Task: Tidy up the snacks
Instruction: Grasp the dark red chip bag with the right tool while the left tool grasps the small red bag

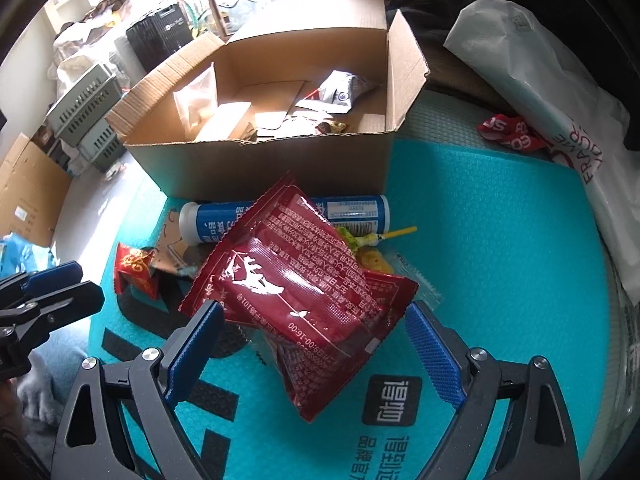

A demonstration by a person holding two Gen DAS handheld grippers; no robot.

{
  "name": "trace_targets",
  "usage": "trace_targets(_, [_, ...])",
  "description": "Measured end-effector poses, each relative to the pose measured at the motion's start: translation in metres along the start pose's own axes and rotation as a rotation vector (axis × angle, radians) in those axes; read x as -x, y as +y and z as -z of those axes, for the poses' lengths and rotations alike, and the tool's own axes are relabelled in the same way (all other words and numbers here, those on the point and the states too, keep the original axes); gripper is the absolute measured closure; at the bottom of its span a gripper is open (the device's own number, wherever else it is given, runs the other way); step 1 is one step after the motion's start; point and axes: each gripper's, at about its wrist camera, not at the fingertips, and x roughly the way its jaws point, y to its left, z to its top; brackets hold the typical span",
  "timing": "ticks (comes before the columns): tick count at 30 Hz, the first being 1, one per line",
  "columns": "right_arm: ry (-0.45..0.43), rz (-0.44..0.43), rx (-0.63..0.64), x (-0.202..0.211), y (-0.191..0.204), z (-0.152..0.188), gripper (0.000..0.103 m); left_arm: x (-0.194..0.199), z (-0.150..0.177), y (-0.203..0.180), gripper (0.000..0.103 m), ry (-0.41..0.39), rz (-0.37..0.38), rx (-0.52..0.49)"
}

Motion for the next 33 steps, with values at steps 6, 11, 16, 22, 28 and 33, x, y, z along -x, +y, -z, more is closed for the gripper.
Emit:
trace_targets(6, [0.013, -0.043, 0.066, -0.012, 0.003, -0.01, 0.009, -0.007, -0.009, 0.007, 0.039, 0.002, -0.024, -0.002])
trace_targets(11, [0.045, -0.044, 0.092, -0.027, 0.009, -0.015, 0.011, -0.014, -0.012, 0.015, 0.039, 0.012, -0.035, 0.015])
trace_targets(16, [0.035, -0.05, 0.084, -0.029, 0.014, -0.017, 0.038, -0.02, -0.012, 0.028, 0.039, 0.03, -0.043, 0.043])
trace_targets(22, [0.028, -0.066, 0.061, -0.022, 0.014, -0.013, 0.057, -0.027, -0.009, 0.036, 0.039, 0.053, -0.039, 0.051])
trace_targets(28, [0.024, -0.086, -0.006, -0.012, 0.01, -0.003, 0.06, -0.032, -0.007, 0.033, 0.039, 0.059, -0.048, 0.03])
trace_targets(33, [0.03, -0.1, -0.049, -0.005, 0.01, 0.007, 0.06, -0.048, -0.009, 0.033, 0.039, 0.088, -0.085, 0.015])
